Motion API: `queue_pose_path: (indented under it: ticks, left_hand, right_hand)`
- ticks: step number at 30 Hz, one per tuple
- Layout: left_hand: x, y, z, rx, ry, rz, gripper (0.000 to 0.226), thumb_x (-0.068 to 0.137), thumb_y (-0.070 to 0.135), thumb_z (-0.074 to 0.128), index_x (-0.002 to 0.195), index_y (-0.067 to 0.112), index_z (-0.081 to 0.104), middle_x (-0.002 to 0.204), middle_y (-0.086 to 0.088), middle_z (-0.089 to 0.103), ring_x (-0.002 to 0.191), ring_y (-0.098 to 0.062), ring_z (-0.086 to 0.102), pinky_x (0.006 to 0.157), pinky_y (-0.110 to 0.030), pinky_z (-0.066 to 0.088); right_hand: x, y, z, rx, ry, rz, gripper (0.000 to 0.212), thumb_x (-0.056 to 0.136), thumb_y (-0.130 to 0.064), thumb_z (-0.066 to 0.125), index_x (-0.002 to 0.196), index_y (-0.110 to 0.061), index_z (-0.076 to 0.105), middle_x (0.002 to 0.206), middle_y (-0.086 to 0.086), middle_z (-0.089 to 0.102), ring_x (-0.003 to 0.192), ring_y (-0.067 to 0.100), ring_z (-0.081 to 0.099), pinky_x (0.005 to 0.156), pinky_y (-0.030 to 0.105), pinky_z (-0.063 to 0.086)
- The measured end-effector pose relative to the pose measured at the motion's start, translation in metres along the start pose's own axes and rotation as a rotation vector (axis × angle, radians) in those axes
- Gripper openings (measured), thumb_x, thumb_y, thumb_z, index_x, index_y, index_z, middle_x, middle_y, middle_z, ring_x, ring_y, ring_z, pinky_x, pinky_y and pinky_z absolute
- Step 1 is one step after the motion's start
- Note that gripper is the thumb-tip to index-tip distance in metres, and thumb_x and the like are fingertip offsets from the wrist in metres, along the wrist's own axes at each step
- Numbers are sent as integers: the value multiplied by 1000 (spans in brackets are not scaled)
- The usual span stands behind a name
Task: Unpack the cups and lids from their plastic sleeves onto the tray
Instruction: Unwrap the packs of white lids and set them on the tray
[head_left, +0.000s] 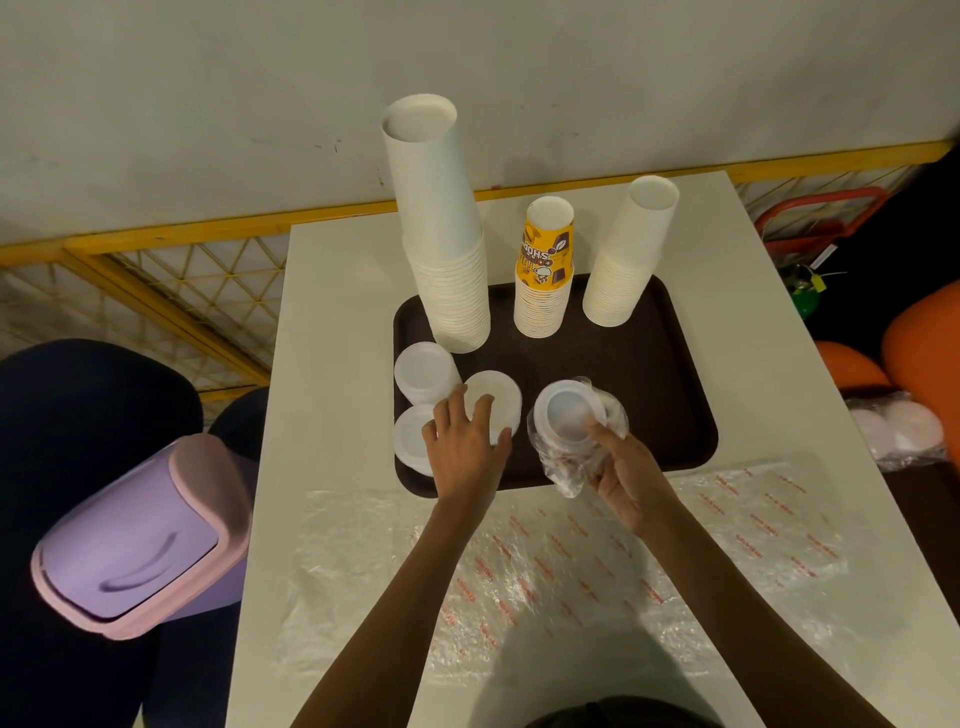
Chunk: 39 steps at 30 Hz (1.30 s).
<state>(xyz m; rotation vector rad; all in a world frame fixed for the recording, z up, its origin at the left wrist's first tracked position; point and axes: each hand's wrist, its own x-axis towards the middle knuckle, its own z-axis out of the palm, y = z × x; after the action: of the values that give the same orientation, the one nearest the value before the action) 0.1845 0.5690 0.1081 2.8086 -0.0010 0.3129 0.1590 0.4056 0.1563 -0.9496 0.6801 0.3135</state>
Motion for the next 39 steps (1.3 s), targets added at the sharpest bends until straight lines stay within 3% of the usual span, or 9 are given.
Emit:
queue_pose_path:
  ticks: [4, 9, 17, 22, 26, 28, 31, 35, 39]
  left_hand:
    - [-4, -11, -9, -72, 94, -134, 50, 70, 42, 69, 110, 13, 63, 122, -18, 60, 108, -38, 58, 87, -51, 48]
    - [-14, -34, -17, -155, 134, -276, 56, 71, 42, 67, 116, 9, 60, 125, -20, 57, 112, -39, 56, 89, -51, 48]
    - [-29, -45, -16, -245, 11, -293, 51, 74, 30, 80, 116, 8, 62, 133, -21, 52, 114, -39, 54, 77, -48, 56]
    - [-27, -43, -22, -275, -31, -313, 53, 78, 33, 76, 122, 9, 59, 140, -19, 46, 123, -37, 48, 90, -48, 50]
    - [-27, -34, -33, -362, 61, -341, 53, 79, 41, 70, 122, 12, 59, 138, -16, 49, 123, -33, 49, 97, -47, 46]
    - [-29, -23, -46, -513, 98, -347, 38, 85, 32, 67, 117, 12, 60, 130, -10, 55, 116, -25, 54, 92, -36, 50]
    - [-34, 0, -64, -721, 69, -359, 20, 90, 23, 63, 106, 13, 63, 106, 0, 63, 94, -14, 61, 73, -11, 48]
    - [-40, 20, -69, -820, -35, -383, 22, 86, 31, 67, 102, 18, 58, 88, 13, 60, 76, -1, 60, 64, -4, 46]
    - [-48, 22, -67, -843, -66, -452, 22, 83, 25, 71, 98, 16, 58, 77, 14, 58, 71, -5, 60, 65, -7, 48]
  right_hand:
    - [0, 1, -1, -5, -4, 8, 37, 94, -15, 53, 130, -16, 46, 127, 12, 55, 108, 23, 58, 77, 30, 56]
    - [-2, 1, 1, 9, -39, 10, 30, 95, -14, 51, 125, -17, 49, 122, 10, 58, 106, 21, 59, 71, 28, 57]
    - [-10, 1, 3, -2, -34, 8, 19, 94, -14, 51, 111, -21, 54, 111, 6, 61, 102, 20, 59, 76, 32, 52]
    - [-12, 4, 5, -16, -49, 13, 16, 95, -14, 50, 106, -24, 54, 111, 6, 60, 102, 20, 59, 76, 31, 54]
    - [-13, 7, 7, -50, -61, 15, 19, 95, -14, 51, 112, -21, 54, 116, 7, 60, 104, 21, 59, 78, 32, 53]
    - [-14, 8, 9, -70, -56, 8, 23, 95, -14, 51, 117, -18, 52, 118, 9, 58, 104, 22, 59, 78, 32, 52]
    - [-16, 11, 14, -123, -56, 3, 24, 94, -16, 53, 117, -19, 53, 121, 10, 58, 107, 23, 58, 78, 32, 52]
    - [-23, 16, 18, -187, -74, 9, 16, 91, -19, 57, 106, -23, 57, 119, 10, 60, 111, 28, 58, 81, 35, 54]
    - [-31, 19, 15, -197, -79, 22, 18, 89, -15, 59, 107, -16, 60, 111, 10, 64, 100, 25, 63, 75, 32, 57]
